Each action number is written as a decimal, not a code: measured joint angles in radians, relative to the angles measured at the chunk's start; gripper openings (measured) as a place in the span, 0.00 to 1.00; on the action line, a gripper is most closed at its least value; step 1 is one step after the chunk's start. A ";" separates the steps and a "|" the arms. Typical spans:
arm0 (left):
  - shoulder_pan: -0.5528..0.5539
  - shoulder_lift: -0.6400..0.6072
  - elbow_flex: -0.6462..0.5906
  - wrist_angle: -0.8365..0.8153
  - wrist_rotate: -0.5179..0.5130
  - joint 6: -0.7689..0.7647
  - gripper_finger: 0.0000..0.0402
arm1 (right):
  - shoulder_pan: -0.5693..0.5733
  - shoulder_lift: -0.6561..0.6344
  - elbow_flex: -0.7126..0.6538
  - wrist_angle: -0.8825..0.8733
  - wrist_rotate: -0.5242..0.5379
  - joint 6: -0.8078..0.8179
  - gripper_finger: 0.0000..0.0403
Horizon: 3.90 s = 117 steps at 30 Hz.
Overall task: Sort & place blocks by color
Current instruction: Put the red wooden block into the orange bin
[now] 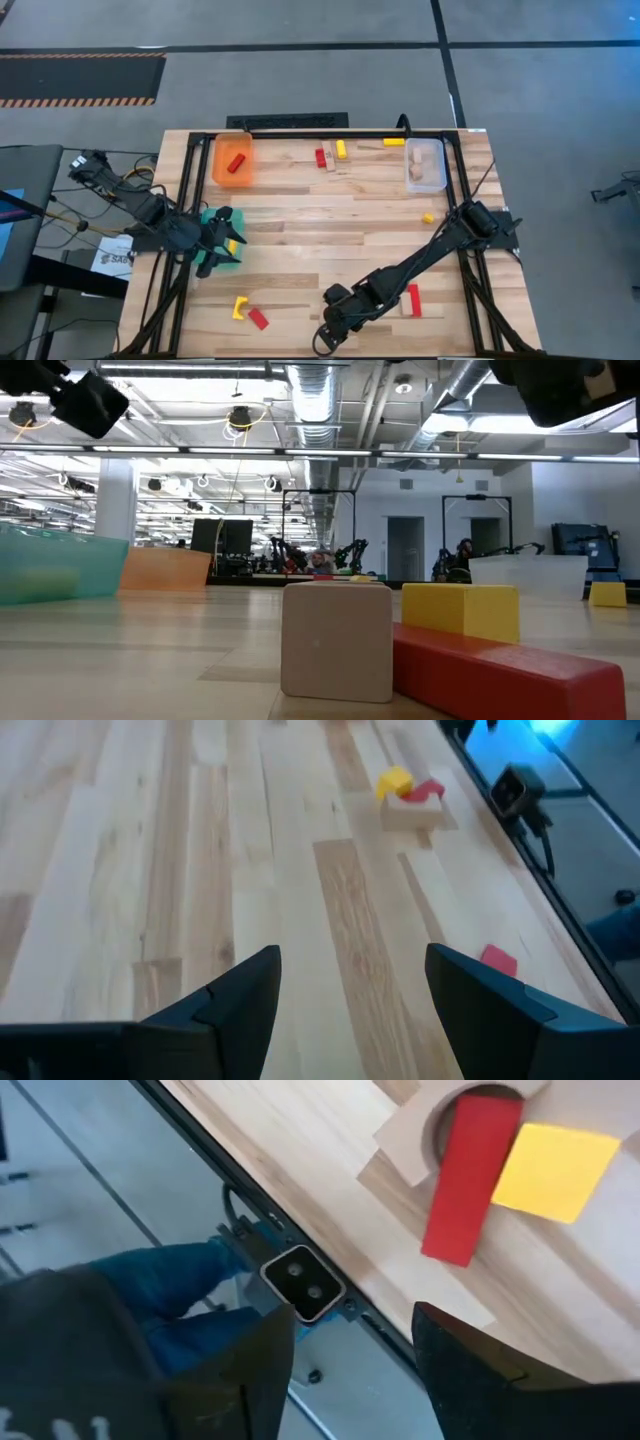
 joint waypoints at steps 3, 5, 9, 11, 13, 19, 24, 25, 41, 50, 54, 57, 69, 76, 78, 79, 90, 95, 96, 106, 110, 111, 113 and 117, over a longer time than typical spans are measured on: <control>0.030 0.000 0.000 0.060 0.000 0.027 0.59 | 0.001 0.000 0.000 0.007 0.002 0.051 0.55; 0.047 0.000 0.000 0.087 0.001 0.040 0.59 | 0.001 0.000 0.000 0.002 0.012 0.096 0.54; 0.072 0.000 0.000 0.099 0.026 0.076 0.59 | 0.001 0.000 0.000 0.003 0.043 0.181 0.49; 0.084 0.000 0.000 0.099 0.032 0.089 0.59 | 0.001 0.000 0.000 0.002 0.070 0.211 0.47; 0.093 0.000 0.000 0.099 0.044 0.100 0.59 | 0.001 0.012 0.000 0.010 0.072 0.219 0.44; 0.106 0.000 0.000 0.092 0.115 0.104 0.59 | 0.005 0.062 -0.001 0.003 0.043 0.191 0.40; 0.106 0.000 0.000 0.093 0.122 0.121 0.59 | -0.003 0.066 0.000 -0.078 0.043 0.186 0.40; 0.106 0.000 0.000 0.094 0.122 0.121 0.59 | -0.003 0.066 0.000 -0.095 0.045 0.185 0.40; 0.164 0.014 0.001 0.103 0.111 0.081 0.59 | -0.029 0.066 -0.001 -0.022 -0.017 0.005 0.39; 0.206 0.013 0.001 0.145 0.066 0.118 0.59 | -0.035 0.034 0.081 -0.124 -0.063 0.107 0.47; 0.215 0.013 0.001 0.160 0.052 0.162 0.59 | -0.022 0.034 0.178 -0.184 -0.051 0.157 0.49; 0.217 0.013 0.001 0.158 0.051 0.184 0.59 | -0.003 0.041 0.206 -0.192 -0.014 0.201 0.50; 0.217 0.013 0.001 0.157 0.058 0.215 0.59 | 0.012 0.173 0.203 -0.261 0.041 0.190 0.47; 0.217 0.013 0.001 0.157 0.060 0.186 0.59 | -0.005 0.223 0.203 -0.266 0.052 0.143 0.45; 0.217 0.013 0.001 0.157 0.060 0.175 0.59 | -0.005 0.228 0.204 -0.266 0.053 0.135 0.45; 0.217 0.013 0.001 0.156 0.061 0.169 0.59 | -0.006 0.232 0.204 -0.264 0.053 0.134 0.44; 0.217 0.013 0.001 0.149 0.060 0.137 0.59 | -0.006 0.243 0.204 -0.316 0.088 0.103 0.40; 0.217 0.013 0.001 0.147 0.059 0.134 0.59 | -0.006 0.243 0.204 -0.355 0.121 0.094 0.37; 0.217 0.013 0.001 0.145 0.059 0.134 0.59 | -0.006 0.244 0.204 -0.354 0.127 0.095 0.36; 0.217 0.013 0.001 0.132 0.058 0.138 0.59 | -0.008 0.257 0.204 -0.339 0.133 0.040 0.16; 0.217 0.013 0.001 0.124 0.058 0.140 0.59 | -0.010 0.253 0.205 -0.345 0.138 0.030 0.11; 0.217 0.013 0.001 0.117 0.058 0.141 0.59 | -0.012 0.246 0.203 -0.352 0.138 0.029 0.11; 0.217 0.013 0.001 0.112 0.053 0.141 0.59 | -0.014 0.226 0.200 -0.357 0.143 0.027 0.11; 0.217 0.013 0.001 0.110 0.020 0.159 0.59 | -0.019 0.149 0.202 -0.356 0.169 0.028 0.11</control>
